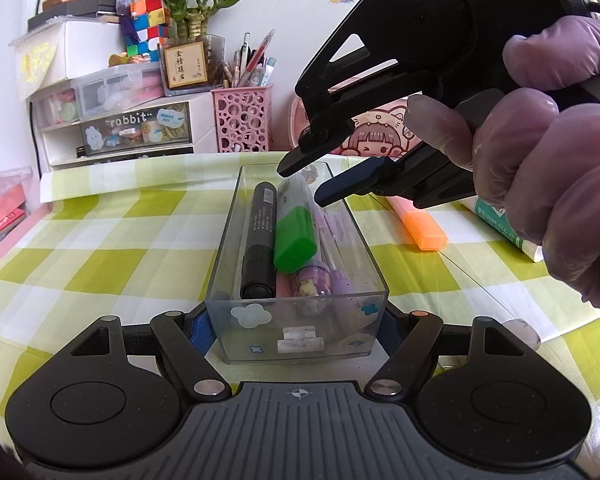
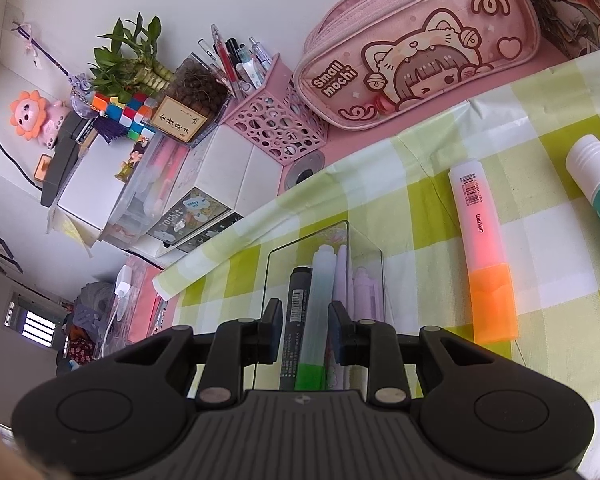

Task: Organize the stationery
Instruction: 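Carry the green-capped highlighter over the tray and lower it in, then open the right tool and withdraw it from the tray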

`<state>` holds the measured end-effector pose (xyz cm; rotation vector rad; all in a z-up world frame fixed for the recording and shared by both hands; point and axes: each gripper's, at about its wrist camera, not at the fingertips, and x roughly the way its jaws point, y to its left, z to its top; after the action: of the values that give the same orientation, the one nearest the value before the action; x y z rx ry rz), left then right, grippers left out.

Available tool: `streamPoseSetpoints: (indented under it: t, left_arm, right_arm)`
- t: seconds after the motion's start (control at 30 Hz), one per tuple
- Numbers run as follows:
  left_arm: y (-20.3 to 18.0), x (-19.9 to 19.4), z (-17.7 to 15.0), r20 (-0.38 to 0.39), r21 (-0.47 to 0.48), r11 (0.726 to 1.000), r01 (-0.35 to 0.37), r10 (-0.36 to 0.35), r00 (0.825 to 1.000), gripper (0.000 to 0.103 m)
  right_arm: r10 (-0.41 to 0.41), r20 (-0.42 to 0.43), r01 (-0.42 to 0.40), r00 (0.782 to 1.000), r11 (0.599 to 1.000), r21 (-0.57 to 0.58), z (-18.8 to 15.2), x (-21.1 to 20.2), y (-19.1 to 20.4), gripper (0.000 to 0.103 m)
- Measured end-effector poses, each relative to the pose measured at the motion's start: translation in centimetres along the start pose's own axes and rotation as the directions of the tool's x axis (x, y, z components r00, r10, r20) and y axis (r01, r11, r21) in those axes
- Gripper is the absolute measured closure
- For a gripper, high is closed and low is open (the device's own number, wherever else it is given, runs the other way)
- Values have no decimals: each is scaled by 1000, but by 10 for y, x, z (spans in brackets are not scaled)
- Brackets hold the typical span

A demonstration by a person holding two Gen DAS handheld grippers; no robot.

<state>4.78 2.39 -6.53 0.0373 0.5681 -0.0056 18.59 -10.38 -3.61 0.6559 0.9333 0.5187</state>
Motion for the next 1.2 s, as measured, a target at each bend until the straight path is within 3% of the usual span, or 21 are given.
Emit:
streamPoseSetpoints:
  t: [0.53,0.97,1.2]
  left_arm:
    - [0,0,0,0,0,1000,0,0,1000,29]
    - [0,0,0,0,0,1000,0,0,1000,29]
    - [0,0,0,0,0,1000,0,0,1000,29]
  right_arm:
    - [-33,57,38,998,995,-93,-2,-23,4,71]
    - [-74,202,98,977,989,-111,-16,-73,-30,51]
    - [-87,242,147,966,959,-243,-42,-72,-44,48]
